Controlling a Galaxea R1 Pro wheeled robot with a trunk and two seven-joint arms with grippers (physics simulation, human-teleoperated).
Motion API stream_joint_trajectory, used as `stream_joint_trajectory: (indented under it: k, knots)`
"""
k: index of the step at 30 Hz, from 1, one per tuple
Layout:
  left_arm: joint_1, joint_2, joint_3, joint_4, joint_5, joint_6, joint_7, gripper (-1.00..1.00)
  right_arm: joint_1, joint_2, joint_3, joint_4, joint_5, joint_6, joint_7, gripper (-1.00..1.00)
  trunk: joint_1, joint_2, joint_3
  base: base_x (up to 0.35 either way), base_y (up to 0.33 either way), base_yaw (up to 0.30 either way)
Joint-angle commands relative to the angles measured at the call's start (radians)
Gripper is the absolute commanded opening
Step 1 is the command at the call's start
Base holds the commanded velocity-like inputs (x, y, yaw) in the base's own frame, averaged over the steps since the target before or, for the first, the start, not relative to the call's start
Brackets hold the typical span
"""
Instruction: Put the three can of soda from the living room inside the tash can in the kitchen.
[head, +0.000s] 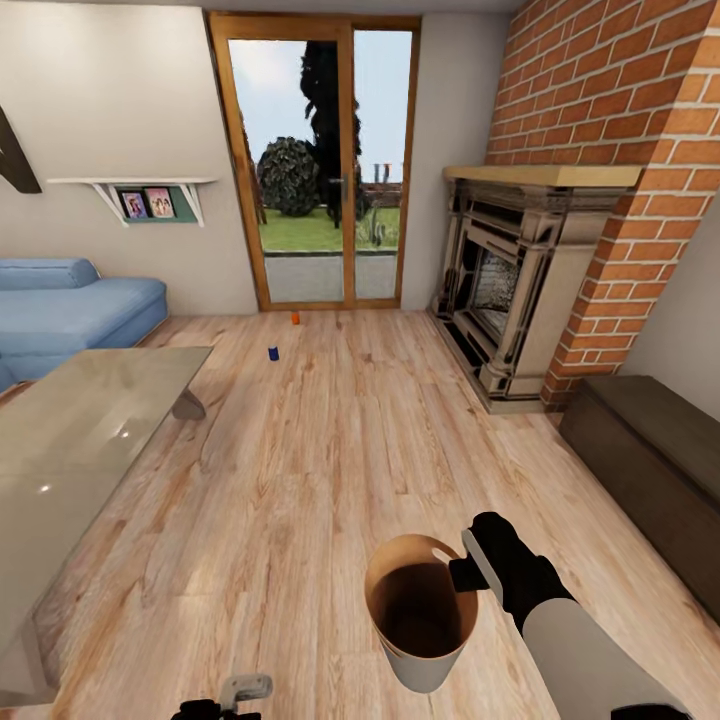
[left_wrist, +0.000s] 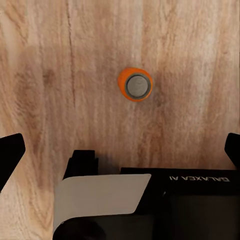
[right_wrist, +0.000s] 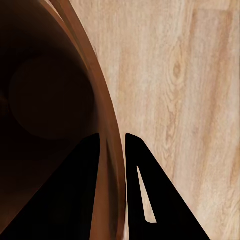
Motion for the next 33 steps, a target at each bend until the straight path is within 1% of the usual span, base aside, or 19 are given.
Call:
stream_joint_trajectory:
  k: [1,6,8,9,11,12,13,14,16,19,24,27,33]
  knots:
    - [0.000,0.000,0.000,0.000,0.000,-0.003,0.000,1.00,0.000,0.000,-0.001,0.000,-0.017,0.000,0.005,-1.00,0.004,-0.007,-0.003,0.000,0.000,0.000]
    - [0.000,-0.001,0.000,0.000,0.000,-0.013,0.000,1.00,0.000,-0.001,-0.001,-0.017,-0.017,0.000,0.005,-1.00,0.023,-0.042,-0.019,0.000,0.000,0.000]
    - [0.000,-0.001,-0.001,0.000,0.001,-0.015,0.000,1.00,0.002,-0.001,0.000,-0.075,-0.017,0.000,0.005,-1.00,0.031,-0.056,-0.025,0.000,0.000,0.000]
    - [0.000,-0.002,-0.001,0.000,0.001,-0.016,0.000,1.00,0.004,-0.001,0.000,-0.128,-0.017,0.000,0.005,-1.00,0.035,-0.063,-0.028,0.000,0.000,0.000]
    - [0.000,-0.002,-0.001,0.000,0.001,-0.017,0.000,1.00,0.006,-0.001,0.000,-0.183,-0.018,0.000,0.005,-1.00,0.042,-0.077,-0.034,0.000,0.000,0.000]
    - [0.000,-0.002,-0.001,-0.001,0.000,-0.017,0.000,1.00,0.007,-0.001,0.000,-0.236,-0.018,0.000,0.005,-1.00,0.046,-0.084,-0.038,0.000,0.000,0.000]
    - [0.000,-0.002,-0.001,-0.001,0.000,-0.017,0.000,1.00,0.007,-0.001,-0.001,-0.260,-0.018,0.000,0.005,-1.00,0.050,-0.091,-0.041,0.000,0.000,0.000]
    - [0.000,-0.002,-0.001,-0.001,0.000,-0.017,0.000,1.00,0.008,-0.002,-0.002,-0.303,-0.019,0.000,0.005,-1.00,0.054,-0.098,-0.044,0.000,0.000,0.000]
    - [0.000,-0.003,-0.002,-0.001,0.000,-0.017,0.000,1.00,0.010,-0.002,-0.002,-0.348,-0.019,0.000,0.006,-1.00,0.061,-0.112,-0.050,0.000,0.000,0.000]
    - [0.000,-0.004,-0.002,-0.002,0.000,-0.018,0.000,1.00,0.036,-0.001,-0.002,-0.461,-0.019,0.000,0.006,-1.00,0.073,-0.133,-0.060,0.000,0.000,0.000]
    - [0.000,-0.006,-0.002,-0.003,0.000,-0.018,0.000,1.00,0.063,0.000,-0.001,-0.525,-0.018,0.000,0.006,-1.00,0.092,-0.168,-0.075,0.000,0.000,0.000]
    - [0.000,-0.006,-0.002,-0.003,0.000,-0.019,0.000,1.00,0.068,0.000,0.000,-0.538,-0.018,0.000,0.006,-1.00,0.104,-0.189,-0.085,0.000,0.000,0.000]
    - [0.000,-0.011,-0.003,-0.002,-0.001,-0.050,0.000,1.00,0.072,0.002,0.003,-0.549,-0.018,0.000,0.006,-1.00,0.127,-0.231,-0.103,0.000,0.000,0.000]
